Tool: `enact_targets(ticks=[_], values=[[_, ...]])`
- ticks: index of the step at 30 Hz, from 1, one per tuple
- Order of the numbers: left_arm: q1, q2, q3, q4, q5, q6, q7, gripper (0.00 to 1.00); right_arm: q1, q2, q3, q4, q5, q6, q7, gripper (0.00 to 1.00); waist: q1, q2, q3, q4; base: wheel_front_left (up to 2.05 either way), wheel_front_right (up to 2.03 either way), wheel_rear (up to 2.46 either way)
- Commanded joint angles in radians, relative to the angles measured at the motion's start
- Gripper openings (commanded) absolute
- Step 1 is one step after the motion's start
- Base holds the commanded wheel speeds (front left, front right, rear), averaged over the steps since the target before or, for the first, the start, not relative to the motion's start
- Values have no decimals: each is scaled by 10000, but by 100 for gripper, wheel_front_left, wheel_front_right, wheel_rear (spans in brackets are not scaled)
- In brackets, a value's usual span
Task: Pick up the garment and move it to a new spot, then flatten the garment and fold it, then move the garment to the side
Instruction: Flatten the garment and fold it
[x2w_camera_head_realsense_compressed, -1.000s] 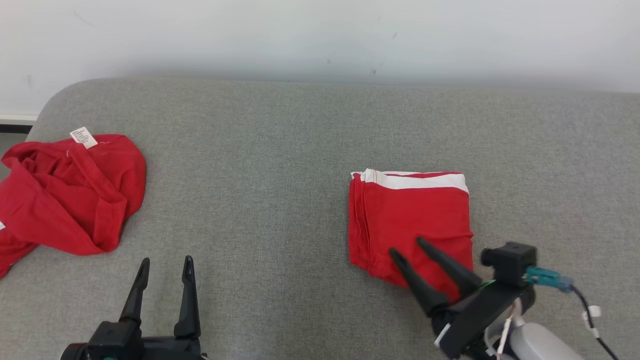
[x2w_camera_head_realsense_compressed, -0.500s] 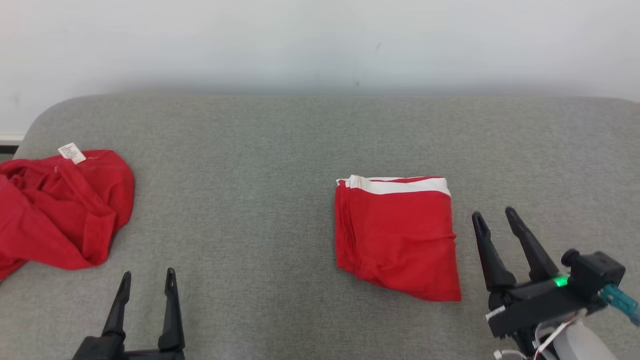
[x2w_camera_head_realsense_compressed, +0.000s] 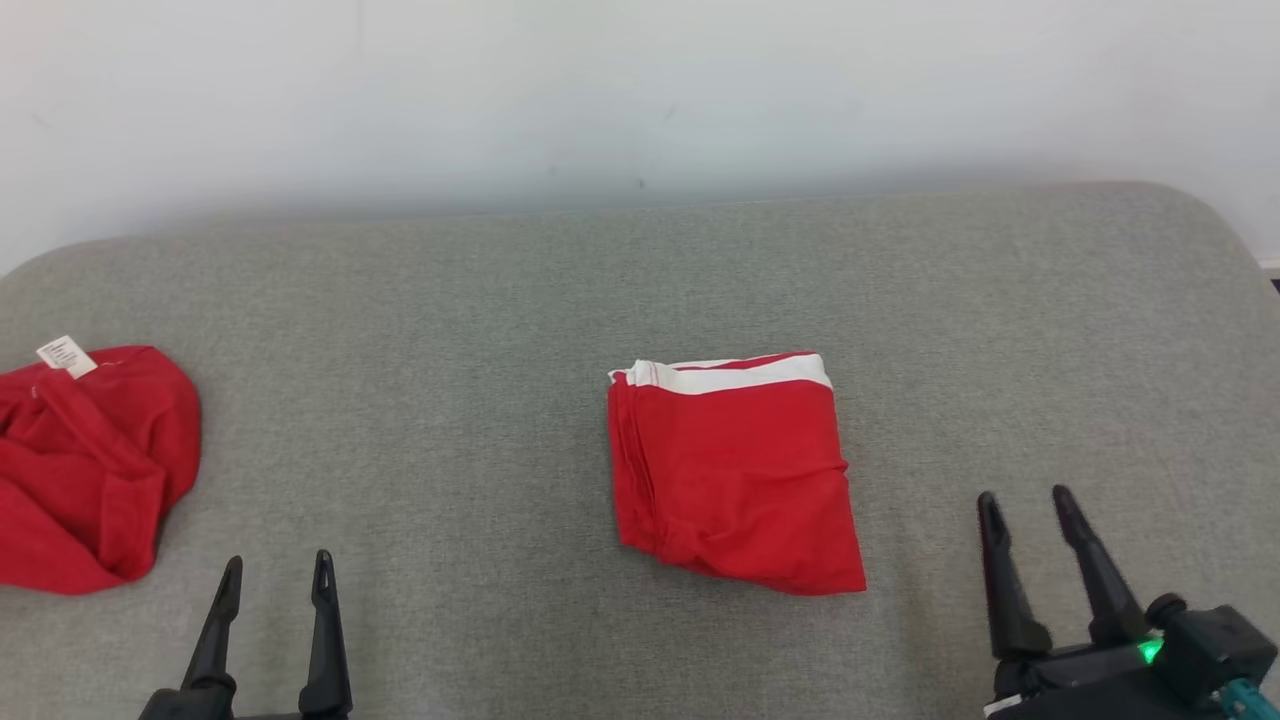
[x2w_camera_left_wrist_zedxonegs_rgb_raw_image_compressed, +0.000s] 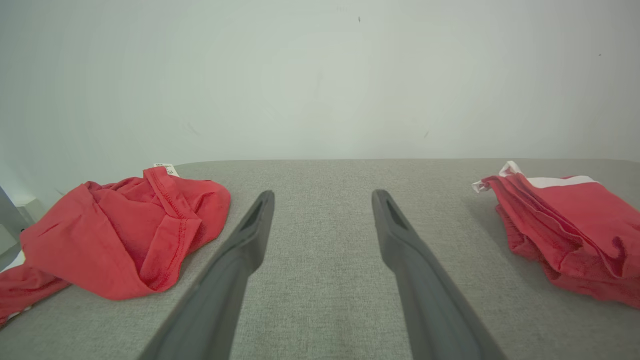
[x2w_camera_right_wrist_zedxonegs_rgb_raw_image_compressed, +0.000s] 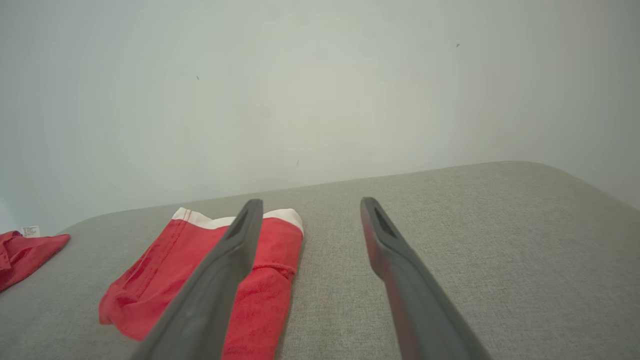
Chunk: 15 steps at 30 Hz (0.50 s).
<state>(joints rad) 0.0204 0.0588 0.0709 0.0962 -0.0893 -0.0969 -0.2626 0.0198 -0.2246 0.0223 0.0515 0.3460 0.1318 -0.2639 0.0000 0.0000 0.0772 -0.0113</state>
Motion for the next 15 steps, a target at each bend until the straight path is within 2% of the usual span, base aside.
enact_targets(ticks=[1,8,15], values=[[150,24,33,-13,109,-11,-33,100,154,102,72,-58,-200,-24,-2,100,0,0,-32,-147,0,0,0],[349,23,85,-10,235,-43,-33,100,254,318,268,81,-703,-24,-2,100,0,0,-183,-362,0,0,0],[411,18,72,45,331,-69,-33,100,113,441,489,478,-969,-24,-4,100,0,0,-224,-286,0,0,0]])
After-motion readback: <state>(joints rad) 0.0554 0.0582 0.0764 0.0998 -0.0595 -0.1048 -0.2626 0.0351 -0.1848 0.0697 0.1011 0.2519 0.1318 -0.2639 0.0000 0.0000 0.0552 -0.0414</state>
